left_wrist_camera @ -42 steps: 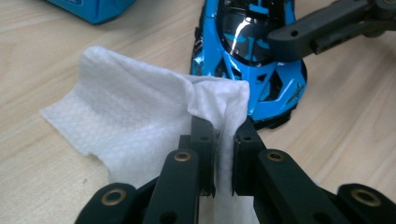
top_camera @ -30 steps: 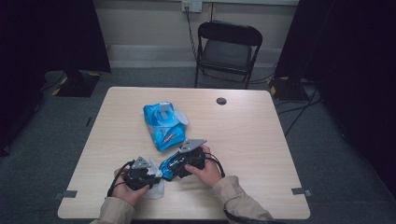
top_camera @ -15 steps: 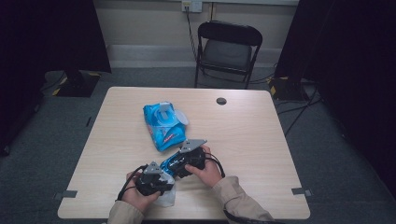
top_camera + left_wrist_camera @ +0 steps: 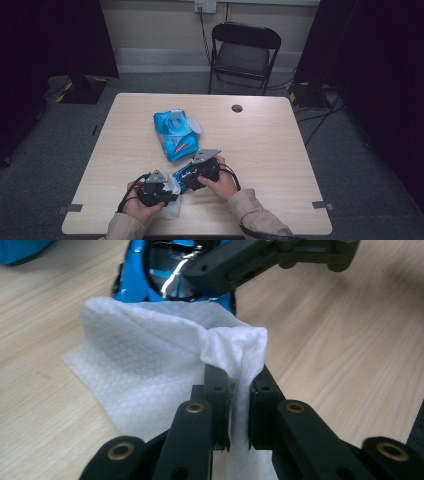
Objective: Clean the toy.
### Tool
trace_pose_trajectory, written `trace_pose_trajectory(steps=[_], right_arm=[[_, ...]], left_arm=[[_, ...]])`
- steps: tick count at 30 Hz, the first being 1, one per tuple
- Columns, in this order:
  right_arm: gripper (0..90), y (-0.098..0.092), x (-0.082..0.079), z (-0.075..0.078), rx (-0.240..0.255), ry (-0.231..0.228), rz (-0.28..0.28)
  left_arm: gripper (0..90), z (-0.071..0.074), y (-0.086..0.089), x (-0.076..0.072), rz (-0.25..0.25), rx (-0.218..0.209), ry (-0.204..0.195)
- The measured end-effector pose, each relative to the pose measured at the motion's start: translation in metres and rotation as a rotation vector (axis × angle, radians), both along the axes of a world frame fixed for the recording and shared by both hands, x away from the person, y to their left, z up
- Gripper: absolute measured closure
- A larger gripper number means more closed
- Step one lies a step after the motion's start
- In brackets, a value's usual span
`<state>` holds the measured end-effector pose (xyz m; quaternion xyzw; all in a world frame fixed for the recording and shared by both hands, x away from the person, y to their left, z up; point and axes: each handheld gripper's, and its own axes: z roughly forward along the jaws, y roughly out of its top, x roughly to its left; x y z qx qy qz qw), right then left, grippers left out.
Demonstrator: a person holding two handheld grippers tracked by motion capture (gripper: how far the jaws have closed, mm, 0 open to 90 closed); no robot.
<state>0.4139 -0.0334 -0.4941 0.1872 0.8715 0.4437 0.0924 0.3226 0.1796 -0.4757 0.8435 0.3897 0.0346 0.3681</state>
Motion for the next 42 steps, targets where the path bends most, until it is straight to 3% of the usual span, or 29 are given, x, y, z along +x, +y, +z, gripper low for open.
trace_pose_trajectory(steps=[5, 7, 11, 18, 20, 23, 24, 30, 31, 33, 35, 39, 40, 42], right_arm=[[9.6, 0.000, -0.001, -0.001, 0.010, -0.003, -0.003], [9.6, -0.001, -0.001, -0.001, 0.012, -0.004, -0.003], [9.7, 0.001, -0.001, 0.000, -0.002, -0.001, -0.004], [14.7, 0.003, 0.000, 0.005, -0.012, 0.019, -0.013], [14.5, 0.005, 0.002, 0.012, 0.024, 0.035, -0.026], [14.5, 0.008, 0.004, 0.019, 0.023, 0.022, -0.034], [14.5, 0.010, 0.008, 0.024, 0.018, 0.001, -0.053], [14.6, 0.016, 0.025, 0.036, 0.013, -0.027, -0.104], [14.4, 0.017, 0.035, 0.041, 0.023, -0.019, -0.129], [14.4, 0.016, 0.039, 0.043, 0.023, -0.019, -0.144], [14.4, 0.016, 0.050, 0.047, 0.012, -0.011, -0.199], [14.4, 0.022, 0.062, 0.047, 0.013, 0.014, -0.234], [14.5, 0.024, 0.066, 0.047, 0.048, 0.032, -0.252], [14.5, 0.026, 0.067, 0.047, 0.052, 0.036, -0.257]], left_arm=[[82.8, 0.004, 0.014, 0.004, 0.047, -0.008, -0.005], [82.5, 0.000, 0.017, 0.005, 0.064, 0.017, 0.009], [80.6, -0.010, 0.013, 0.007, 0.058, 0.030, 0.033], [80.6, -0.011, 0.013, 0.007, 0.055, 0.023, 0.030], [80.7, -0.011, 0.013, 0.007, 0.056, 0.025, 0.026], [80.9, -0.011, 0.013, 0.007, 0.058, 0.027, 0.027], [81.0, -0.011, 0.013, 0.006, 0.059, 0.026, 0.026], [81.6, -0.010, 0.011, 0.006, 0.056, 0.041, 0.018], [81.6, -0.010, 0.012, 0.006, 0.057, 0.040, 0.019], [81.6, -0.010, 0.012, 0.006, 0.055, 0.040, 0.017], [81.7, -0.010, 0.012, 0.006, 0.054, 0.039, 0.017], [81.7, -0.011, 0.012, 0.006, 0.053, 0.035, 0.018], [81.7, -0.011, 0.012, 0.006, 0.051, 0.037, 0.016], [81.7, -0.010, 0.012, 0.006, 0.047, 0.041, 0.015]])
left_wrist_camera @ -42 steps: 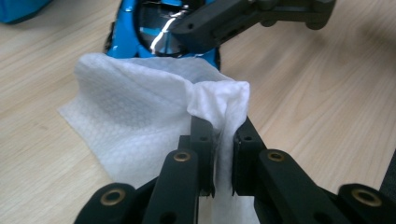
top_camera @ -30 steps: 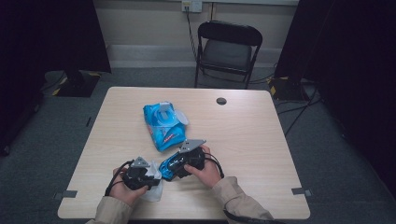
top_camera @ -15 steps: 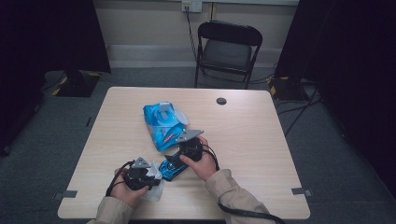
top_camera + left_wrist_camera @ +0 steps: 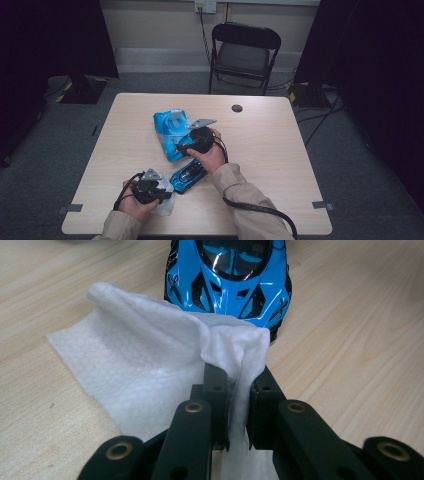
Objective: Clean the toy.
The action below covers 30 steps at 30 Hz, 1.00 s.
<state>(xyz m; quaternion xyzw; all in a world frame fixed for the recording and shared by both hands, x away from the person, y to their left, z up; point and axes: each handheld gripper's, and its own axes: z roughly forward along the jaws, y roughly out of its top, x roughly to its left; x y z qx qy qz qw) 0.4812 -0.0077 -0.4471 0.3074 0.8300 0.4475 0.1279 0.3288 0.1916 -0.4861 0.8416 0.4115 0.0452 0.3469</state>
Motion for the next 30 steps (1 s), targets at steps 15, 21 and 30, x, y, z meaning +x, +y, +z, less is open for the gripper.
trace_pose_trajectory(steps=[15, 21, 30], right_arm=[[14.1, 0.025, 0.003, -0.015, -0.056, 0.013, -0.063], [14.3, 0.023, 0.001, -0.018, -0.041, 0.042, -0.067], [22.7, 0.034, -0.001, -0.028, -0.083, 0.046, -0.040]], left_arm=[[81.7, 0.000, 0.001, 0.000, -0.006, -0.002, -0.005], [81.7, 0.000, 0.001, 0.000, -0.006, 0.000, -0.002], [81.7, 0.000, 0.000, 0.000, -0.012, 0.007, -0.009]])
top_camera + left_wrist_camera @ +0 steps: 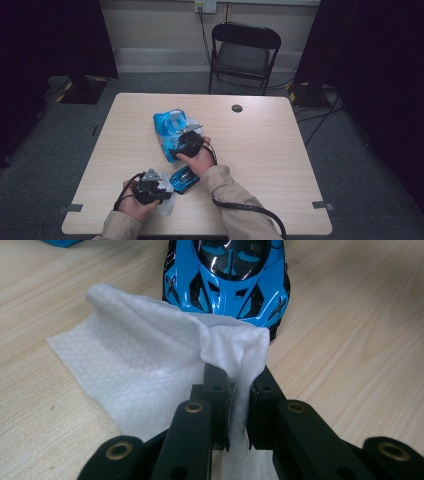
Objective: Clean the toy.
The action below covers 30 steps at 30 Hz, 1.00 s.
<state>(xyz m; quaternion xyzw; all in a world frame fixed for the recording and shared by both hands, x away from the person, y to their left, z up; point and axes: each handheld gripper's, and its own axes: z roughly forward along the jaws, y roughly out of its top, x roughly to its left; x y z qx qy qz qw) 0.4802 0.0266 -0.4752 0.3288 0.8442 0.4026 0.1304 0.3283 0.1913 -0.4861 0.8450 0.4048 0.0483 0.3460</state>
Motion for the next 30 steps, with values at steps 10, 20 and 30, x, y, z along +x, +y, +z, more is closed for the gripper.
trace_pose_trajectory(steps=[10, 20, 30], right_arm=[[63.8, 0.002, 0.000, 0.006, -0.042, 0.016, 0.042], [90.0, -0.005, 0.006, 0.016, -0.042, 0.018, 0.065], [90.0, -0.030, 0.024, 0.024, -0.059, -0.004, 0.025]], left_arm=[[81.8, 0.000, 0.000, 0.000, 0.001, 0.003, 0.001], [81.8, 0.000, 0.001, 0.000, 0.002, -0.007, 0.000], [82.0, 0.000, 0.001, 0.001, 0.003, -0.007, 0.007]])
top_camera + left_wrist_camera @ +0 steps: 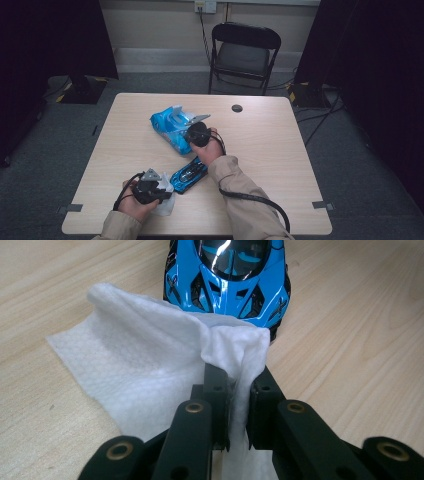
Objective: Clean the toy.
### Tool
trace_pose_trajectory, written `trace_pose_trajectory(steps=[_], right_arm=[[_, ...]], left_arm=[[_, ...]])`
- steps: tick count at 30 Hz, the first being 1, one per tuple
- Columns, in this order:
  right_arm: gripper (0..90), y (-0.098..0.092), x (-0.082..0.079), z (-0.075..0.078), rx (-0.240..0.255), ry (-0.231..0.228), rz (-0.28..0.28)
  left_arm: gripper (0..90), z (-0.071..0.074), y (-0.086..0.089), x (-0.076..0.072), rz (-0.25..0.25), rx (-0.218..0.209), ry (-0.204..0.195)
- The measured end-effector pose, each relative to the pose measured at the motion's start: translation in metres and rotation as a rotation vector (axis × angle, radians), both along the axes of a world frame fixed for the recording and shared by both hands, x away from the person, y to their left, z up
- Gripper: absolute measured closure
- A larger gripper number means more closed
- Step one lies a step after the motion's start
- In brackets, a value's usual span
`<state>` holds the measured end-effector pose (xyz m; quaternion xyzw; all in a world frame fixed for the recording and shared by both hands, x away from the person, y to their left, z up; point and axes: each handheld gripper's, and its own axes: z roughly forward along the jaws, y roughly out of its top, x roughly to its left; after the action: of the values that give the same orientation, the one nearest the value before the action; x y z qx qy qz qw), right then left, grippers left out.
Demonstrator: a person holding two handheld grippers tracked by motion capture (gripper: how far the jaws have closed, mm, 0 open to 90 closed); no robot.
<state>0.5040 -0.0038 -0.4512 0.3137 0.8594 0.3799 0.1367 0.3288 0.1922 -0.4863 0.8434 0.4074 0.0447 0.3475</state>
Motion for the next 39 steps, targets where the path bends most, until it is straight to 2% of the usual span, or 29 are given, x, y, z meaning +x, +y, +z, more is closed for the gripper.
trace_pose_trajectory(steps=[7, 12, 14, 15, 17, 18, 19, 20, 21, 22, 23, 24, 25, 26, 27, 28, 29, 31, 35, 38, 39], right_arm=[[90.0, -0.019, 0.023, 0.005, -0.026, -0.028, -0.058], [90.0, -0.021, 0.030, 0.005, -0.040, -0.035, -0.075], [90.0, -0.022, 0.031, 0.005, -0.037, -0.035, -0.082], [90.0, -0.024, 0.031, 0.003, -0.006, -0.024, -0.086], [90.0, -0.025, 0.030, 0.003, 0.004, -0.011, -0.077], [70.2, -0.028, 0.029, 0.001, 0.027, 0.005, -0.085], [70.2, -0.028, 0.029, 0.001, 0.027, 0.005, -0.085], [55.4, -0.030, 0.025, 0.001, 0.047, -0.001, -0.091], [45.7, -0.029, 0.021, 0.002, 0.036, -0.022, -0.093], [45.7, -0.029, 0.021, 0.002, 0.036, -0.022, -0.093], [40.2, -0.029, 0.013, 0.004, 0.060, -0.011, -0.074], [40.2, -0.029, 0.013, 0.004, 0.060, -0.011, -0.074], [30.9, -0.028, 0.002, 0.007, 0.044, -0.020, -0.038], [30.9, -0.028, 0.002, 0.007, 0.044, -0.020, -0.038], [30.3, -0.028, -0.004, 0.009, 0.054, -0.025, -0.024], [26.9, -0.029, -0.016, 0.012, 0.080, 0.001, 0.004], [26.9, -0.029, -0.016, 0.012, 0.080, 0.001, 0.004], [25.2, -0.031, -0.029, 0.014, 0.094, 0.003, 0.029], [21.9, -0.038, -0.057, 0.011, 0.083, 0.000, 0.082], [21.9, -0.041, -0.065, 0.009, 0.079, 0.000, 0.104], [20.1, -0.043, -0.073, 0.007, 0.077, 0.000, 0.120]], left_arm=[[82.2, 0.000, 0.000, 0.001, 0.004, -0.012, 0.008], [82.3, 0.000, 0.000, 0.001, 0.006, -0.010, 0.007], [82.3, 0.000, 0.000, 0.001, 0.004, -0.010, 0.008], [82.3, 0.000, 0.000, 0.001, 0.006, -0.011, 0.006], [82.2, 0.000, 0.000, 0.001, 0.004, -0.009, 0.004], [82.3, 0.000, 0.001, 0.001, 0.003, -0.008, 0.005], [82.3, 0.000, 0.001, 0.001, 0.004, -0.010, 0.006], [82.2, 0.000, 0.001, 0.001, 0.006, -0.012, 0.006], [82.2, -0.001, 0.001, 0.001, 0.009, -0.016, 0.008], [82.2, -0.001, 0.001, 0.001, 0.009, -0.016, 0.008], [82.2, 0.000, 0.001, 0.001, 0.007, -0.011, 0.006], [82.2, 0.000, 0.001, 0.001, 0.007, -0.011, 0.006], [82.2, 0.000, 0.000, 0.001, 0.009, -0.012, 0.006], [82.2, 0.000, 0.000, 0.000, 0.010, -0.012, 0.005], [82.2, 0.000, 0.000, 0.000, 0.011, -0.011, 0.005], [82.2, 0.000, 0.000, 0.000, 0.011, -0.009, 0.006], [82.2, 0.000, 0.000, 0.000, 0.011, -0.009, 0.006], [82.2, 0.000, -0.001, 0.000, 0.015, -0.011, 0.006], [82.1, 0.000, -0.001, 0.000, 0.015, -0.003, 0.004], [81.9, 0.000, -0.001, 0.000, 0.017, -0.007, 0.003], [81.9, 0.000, -0.001, 0.000, 0.021, -0.010, 0.006]])
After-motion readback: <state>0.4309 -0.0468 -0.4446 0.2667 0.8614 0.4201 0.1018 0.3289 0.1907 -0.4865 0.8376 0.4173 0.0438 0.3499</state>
